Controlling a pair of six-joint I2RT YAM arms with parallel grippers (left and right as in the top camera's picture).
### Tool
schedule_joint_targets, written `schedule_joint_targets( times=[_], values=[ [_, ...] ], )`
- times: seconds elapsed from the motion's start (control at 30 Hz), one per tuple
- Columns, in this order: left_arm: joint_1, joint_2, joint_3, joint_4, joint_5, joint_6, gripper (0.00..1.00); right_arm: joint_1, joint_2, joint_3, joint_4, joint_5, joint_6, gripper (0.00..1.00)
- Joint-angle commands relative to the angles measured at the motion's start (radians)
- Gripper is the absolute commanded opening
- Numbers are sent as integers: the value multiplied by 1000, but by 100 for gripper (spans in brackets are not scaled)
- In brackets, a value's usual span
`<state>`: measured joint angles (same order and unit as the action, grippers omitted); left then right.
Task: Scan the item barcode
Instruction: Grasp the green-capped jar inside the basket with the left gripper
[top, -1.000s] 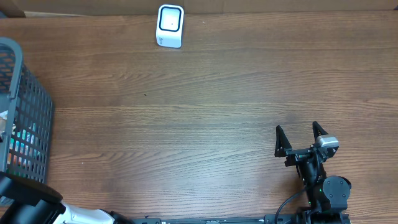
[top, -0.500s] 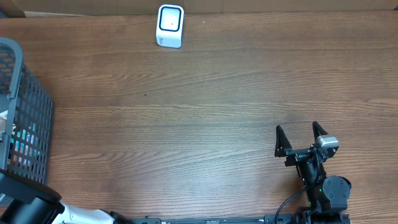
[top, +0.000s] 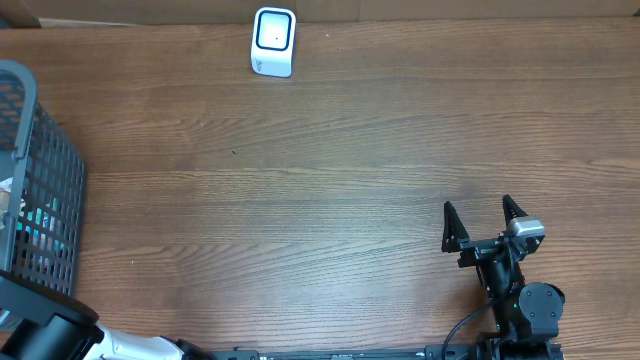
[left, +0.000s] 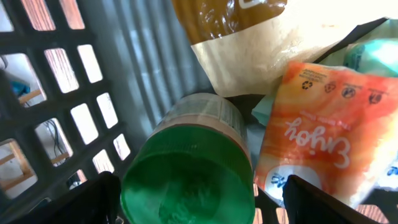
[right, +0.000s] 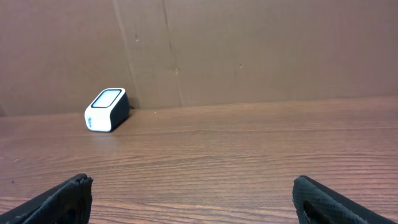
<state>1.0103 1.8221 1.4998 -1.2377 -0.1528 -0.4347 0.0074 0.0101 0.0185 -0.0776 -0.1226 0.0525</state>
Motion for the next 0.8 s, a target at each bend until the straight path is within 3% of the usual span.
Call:
schedule_joint_targets(
  times=[0.0,0.3,0.47,0.77],
  values=[
    [5,6,-51,10,15,17,83,6,-7,-11,4,10,0,100],
    [3,6,-148,75,26,0,78,6,-7,-11,4,10,0,100],
    [4,6,-148,83,36,1,71,6,-7,-10,4,10,0,100],
    [3,5,-71,33,97,28,73,6,-7,-11,4,10,0,100]
  ],
)
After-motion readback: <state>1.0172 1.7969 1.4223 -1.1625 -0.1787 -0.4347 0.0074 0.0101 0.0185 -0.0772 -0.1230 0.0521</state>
